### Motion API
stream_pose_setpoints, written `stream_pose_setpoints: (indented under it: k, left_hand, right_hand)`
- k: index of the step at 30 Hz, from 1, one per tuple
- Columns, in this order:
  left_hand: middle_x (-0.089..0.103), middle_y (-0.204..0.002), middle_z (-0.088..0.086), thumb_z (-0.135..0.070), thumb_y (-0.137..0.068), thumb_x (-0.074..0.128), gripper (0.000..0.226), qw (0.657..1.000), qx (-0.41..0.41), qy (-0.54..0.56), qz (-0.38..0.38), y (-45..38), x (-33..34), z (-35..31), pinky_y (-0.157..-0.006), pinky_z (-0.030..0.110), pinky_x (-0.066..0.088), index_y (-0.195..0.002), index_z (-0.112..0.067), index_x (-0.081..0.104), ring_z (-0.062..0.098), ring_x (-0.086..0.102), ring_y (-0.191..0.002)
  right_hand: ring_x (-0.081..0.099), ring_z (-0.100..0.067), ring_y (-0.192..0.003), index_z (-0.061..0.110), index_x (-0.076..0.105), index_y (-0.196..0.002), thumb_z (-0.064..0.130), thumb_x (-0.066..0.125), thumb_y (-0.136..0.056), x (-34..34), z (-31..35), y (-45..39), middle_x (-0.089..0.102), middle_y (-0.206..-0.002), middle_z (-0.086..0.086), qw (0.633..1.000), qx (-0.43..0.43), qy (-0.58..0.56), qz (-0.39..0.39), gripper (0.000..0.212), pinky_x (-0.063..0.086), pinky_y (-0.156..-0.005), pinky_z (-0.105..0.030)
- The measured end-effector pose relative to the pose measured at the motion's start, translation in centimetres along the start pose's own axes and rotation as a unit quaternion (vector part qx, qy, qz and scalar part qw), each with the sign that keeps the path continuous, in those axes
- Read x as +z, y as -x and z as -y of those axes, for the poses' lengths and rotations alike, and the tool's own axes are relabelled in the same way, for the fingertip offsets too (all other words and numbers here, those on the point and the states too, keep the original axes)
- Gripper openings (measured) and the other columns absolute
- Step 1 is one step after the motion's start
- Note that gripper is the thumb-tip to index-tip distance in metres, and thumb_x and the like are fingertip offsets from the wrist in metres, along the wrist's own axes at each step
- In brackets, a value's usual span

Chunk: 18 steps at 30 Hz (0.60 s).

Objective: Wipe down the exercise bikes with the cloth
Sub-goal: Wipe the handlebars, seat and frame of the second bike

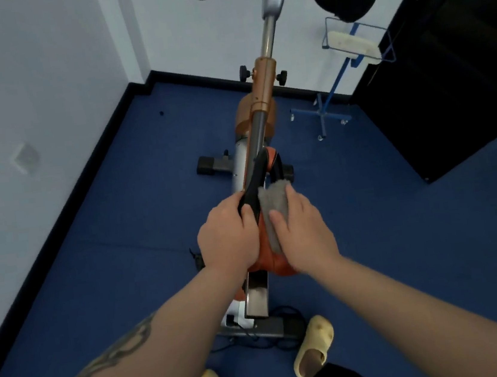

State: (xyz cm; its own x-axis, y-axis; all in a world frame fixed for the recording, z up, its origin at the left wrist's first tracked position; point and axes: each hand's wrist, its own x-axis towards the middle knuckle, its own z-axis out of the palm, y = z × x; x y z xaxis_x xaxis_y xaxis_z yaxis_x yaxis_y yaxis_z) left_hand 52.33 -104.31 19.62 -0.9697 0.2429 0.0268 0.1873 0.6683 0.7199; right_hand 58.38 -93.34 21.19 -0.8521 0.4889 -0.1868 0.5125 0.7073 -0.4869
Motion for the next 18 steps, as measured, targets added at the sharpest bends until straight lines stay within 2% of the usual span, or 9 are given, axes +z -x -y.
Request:
stream_pose_setpoints:
  k: [2,4,7,9,12,14,16,18]
  left_hand:
    - [0.067,-0.109,-0.007,-0.027,-0.099,0.044,0.031,1.000,-0.008,-0.001,0.003,0.0,0.0,0.0,-0.074,0.031,0.044,-0.124,-0.026,0.062,0.016,0.061,-0.099]
    - [0.067,-0.109,-0.008,-0.028,-0.100,0.044,0.031,1.000,-0.011,0.000,0.010,0.0,0.0,0.0,-0.075,0.032,0.045,-0.125,-0.026,0.061,0.016,0.061,-0.099]
    - [0.067,-0.106,-0.009,-0.028,-0.099,0.045,0.030,1.000,-0.011,0.010,0.007,0.0,0.0,0.1,-0.071,0.030,0.044,-0.123,-0.026,0.062,0.013,0.061,-0.095]
    - [0.067,-0.106,-0.009,-0.028,-0.099,0.045,0.030,1.000,-0.010,0.009,0.002,0.0,0.2,0.3,-0.074,0.031,0.046,-0.124,-0.027,0.062,0.013,0.061,-0.095]
    - [0.068,-0.106,-0.009,-0.028,-0.097,0.047,0.030,1.000,-0.010,0.003,-0.005,0.0,0.3,0.3,-0.071,0.029,0.041,-0.122,-0.028,0.063,0.014,0.061,-0.095]
    - [0.068,-0.106,-0.009,-0.029,-0.097,0.047,0.029,1.000,-0.013,0.001,-0.010,0.1,0.3,0.3,-0.069,0.028,0.036,-0.122,-0.029,0.063,0.014,0.061,-0.095]
    - [0.068,-0.108,-0.010,-0.029,-0.097,0.047,0.030,1.000,-0.014,-0.002,-0.008,0.0,0.3,0.3,-0.069,0.028,0.037,-0.124,-0.029,0.062,0.014,0.061,-0.097]
    - [0.068,-0.109,-0.009,-0.030,-0.098,0.046,0.031,1.000,-0.011,-0.002,-0.008,0.1,0.4,0.4,-0.071,0.028,0.040,-0.125,-0.029,0.061,0.014,0.062,-0.098]
  right_hand:
    - [0.045,-0.028,-0.129,0.016,0.015,-0.154,0.044,0.030,-0.103,-0.6,0.8,-3.5,0.038,-0.151,-0.009,0.997,0.058,-0.036,0.041,0.060,0.042,-0.100,-0.042]
    - [0.050,-0.030,-0.122,0.015,0.018,-0.152,0.044,0.029,-0.103,-0.7,0.9,-3.8,0.043,-0.145,-0.010,0.996,0.065,-0.035,0.047,0.058,0.045,-0.093,-0.040]
    - [0.035,-0.024,-0.131,0.025,0.002,-0.155,0.055,0.019,-0.097,-0.3,-0.6,1.5,0.028,-0.152,-0.002,0.999,-0.024,0.022,0.018,0.068,0.040,-0.095,-0.039]
    - [0.030,-0.020,-0.133,0.028,-0.001,-0.155,0.059,0.017,-0.094,-0.5,-1.7,2.5,0.024,-0.154,0.002,0.998,-0.051,0.012,0.018,0.070,0.039,-0.096,-0.037]
    - [0.046,-0.027,-0.125,0.014,0.022,-0.150,0.047,0.025,-0.103,-0.9,-0.7,-2.3,0.042,-0.146,-0.009,0.996,0.028,-0.042,0.074,0.058,0.041,-0.095,-0.038]
    - [0.052,-0.029,-0.116,0.011,0.035,-0.139,0.045,0.027,-0.104,-1.1,-0.1,-4.1,0.051,-0.136,-0.012,0.991,0.068,-0.079,0.080,0.049,0.041,-0.086,-0.035]
    - [0.049,-0.025,-0.120,0.016,0.033,-0.143,0.048,0.026,-0.102,-0.6,-0.8,-1.9,0.047,-0.140,-0.007,0.997,0.028,-0.056,0.039,0.053,0.040,-0.087,-0.034]
    - [0.033,-0.020,-0.134,0.023,0.017,-0.153,0.060,0.018,-0.095,-0.3,-1.5,2.9,0.030,-0.152,0.000,0.999,-0.031,-0.011,0.001,0.069,0.036,-0.097,-0.031]
